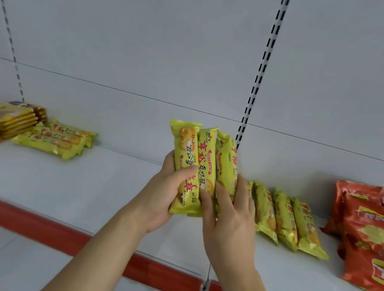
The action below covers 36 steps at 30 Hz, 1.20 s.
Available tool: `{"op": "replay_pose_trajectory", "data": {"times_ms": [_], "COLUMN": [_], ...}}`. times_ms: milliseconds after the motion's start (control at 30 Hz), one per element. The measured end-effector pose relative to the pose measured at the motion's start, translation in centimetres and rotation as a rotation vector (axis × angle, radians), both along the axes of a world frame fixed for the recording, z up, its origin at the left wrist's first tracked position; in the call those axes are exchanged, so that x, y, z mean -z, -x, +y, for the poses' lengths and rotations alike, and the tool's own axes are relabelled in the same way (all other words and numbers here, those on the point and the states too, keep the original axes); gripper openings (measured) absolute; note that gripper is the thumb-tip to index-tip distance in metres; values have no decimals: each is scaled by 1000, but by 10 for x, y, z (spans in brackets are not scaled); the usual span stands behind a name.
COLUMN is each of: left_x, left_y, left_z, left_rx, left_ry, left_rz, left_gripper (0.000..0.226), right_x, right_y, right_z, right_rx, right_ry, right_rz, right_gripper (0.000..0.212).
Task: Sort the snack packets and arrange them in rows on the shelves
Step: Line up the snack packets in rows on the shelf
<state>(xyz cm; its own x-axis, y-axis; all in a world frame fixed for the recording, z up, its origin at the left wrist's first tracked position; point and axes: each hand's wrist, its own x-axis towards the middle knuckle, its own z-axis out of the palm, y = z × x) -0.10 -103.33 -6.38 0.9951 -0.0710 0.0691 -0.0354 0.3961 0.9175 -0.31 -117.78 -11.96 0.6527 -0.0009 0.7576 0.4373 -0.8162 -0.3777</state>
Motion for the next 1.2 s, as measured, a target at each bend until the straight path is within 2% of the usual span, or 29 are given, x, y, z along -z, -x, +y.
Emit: {"op": "replay_pose_trajectory", "data": {"times_ms": [133, 300, 367, 467, 600, 700, 767, 833, 900, 1000, 1100, 1200], "left_x": [1, -1, 1, 7, 15, 20, 22, 23, 24, 19, 16, 16], "left_y": [16, 31, 37, 43, 44, 38, 33, 29, 25, 21, 19, 15], "left_z": [59, 136, 164, 200, 239, 260, 270, 280, 293, 318, 349, 378], "left_rx": [38, 0, -27, -54, -83, -94, -101, -116, -141, -182, -267, -297], "left_ry": [-22, 62, 90, 95, 74, 61, 65, 71, 54, 36, 75, 116], "left_rz": [-59, -23, -22, -27, -16, -6, 4, 13, 9, 9, 2, 3], "left_gripper": [42, 40, 41, 40, 44, 45, 44, 46, 47, 45, 42, 53], "right_x": [-2, -6, -3, -2, -13, -19, -25, -30, -32, -30, -27, -22], "right_y": [10, 27, 30, 40, 44, 30, 20, 11, 2, -15, -30, -39], "right_z": [52, 134, 164, 204, 238, 255, 267, 279, 292, 307, 316, 324], "right_rx": [-67, -186, -223, -255, -315, -353, -383, -400, -410, -430, -340, -284], "right_ry": [23, -3, -76, -213, -526, -625, -689, -758, -732, -636, -399, -122], "right_rz": [-21, -103, -19, 57, 333, 505, 551, 584, 604, 593, 522, 442], "right_gripper": [40, 31, 30, 8, 36, 51, 44, 26, 17, 22, 33, 43]}}
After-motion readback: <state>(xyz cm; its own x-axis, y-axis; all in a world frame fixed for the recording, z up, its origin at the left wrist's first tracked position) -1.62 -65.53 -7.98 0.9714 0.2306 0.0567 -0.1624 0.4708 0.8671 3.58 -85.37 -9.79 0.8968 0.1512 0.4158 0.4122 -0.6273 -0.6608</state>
